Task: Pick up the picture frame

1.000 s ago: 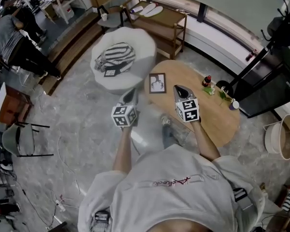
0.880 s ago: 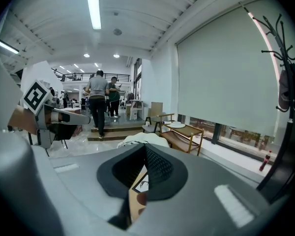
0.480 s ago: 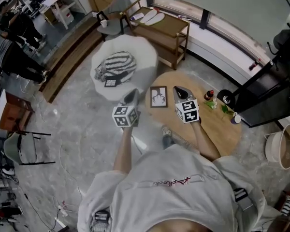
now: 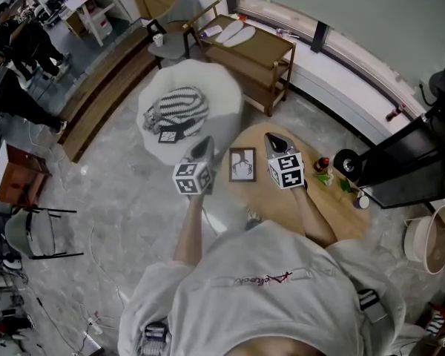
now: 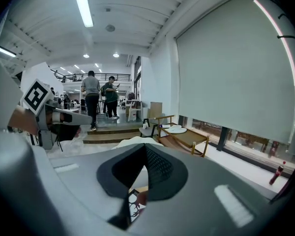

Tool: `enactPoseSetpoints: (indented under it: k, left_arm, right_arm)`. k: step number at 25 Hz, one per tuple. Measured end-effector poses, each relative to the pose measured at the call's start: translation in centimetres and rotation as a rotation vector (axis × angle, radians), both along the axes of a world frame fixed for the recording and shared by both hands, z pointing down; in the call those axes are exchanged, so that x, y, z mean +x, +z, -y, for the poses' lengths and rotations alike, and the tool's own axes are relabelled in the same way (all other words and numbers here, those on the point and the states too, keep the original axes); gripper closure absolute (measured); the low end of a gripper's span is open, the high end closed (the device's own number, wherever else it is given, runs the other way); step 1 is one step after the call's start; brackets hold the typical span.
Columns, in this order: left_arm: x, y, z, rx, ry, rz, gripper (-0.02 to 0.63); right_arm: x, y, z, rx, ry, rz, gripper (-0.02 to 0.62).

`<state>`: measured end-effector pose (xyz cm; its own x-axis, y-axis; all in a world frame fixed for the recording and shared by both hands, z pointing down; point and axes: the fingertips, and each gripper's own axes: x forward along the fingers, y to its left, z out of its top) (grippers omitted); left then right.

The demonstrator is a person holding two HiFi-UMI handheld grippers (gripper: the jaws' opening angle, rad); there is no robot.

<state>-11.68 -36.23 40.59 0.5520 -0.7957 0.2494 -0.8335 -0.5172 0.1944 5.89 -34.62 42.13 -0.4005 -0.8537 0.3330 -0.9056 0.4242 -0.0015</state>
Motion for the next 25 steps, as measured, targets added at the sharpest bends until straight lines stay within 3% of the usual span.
enactPoseSetpoints:
  k: [13,25]
  left_arm:
    - [2.7,2.7,7.9,-0.057,-0.009,0.022,0.606]
    - [2.1,6.2,9.2,-0.122,-0.018,0.03,0.606]
  right_arm:
    - [2.6,3.0,8.2,-0.056,-0.001,0.041,0.589]
    - [1.4,6.6,10.2,-0.125,-0.024,0.042,0.589]
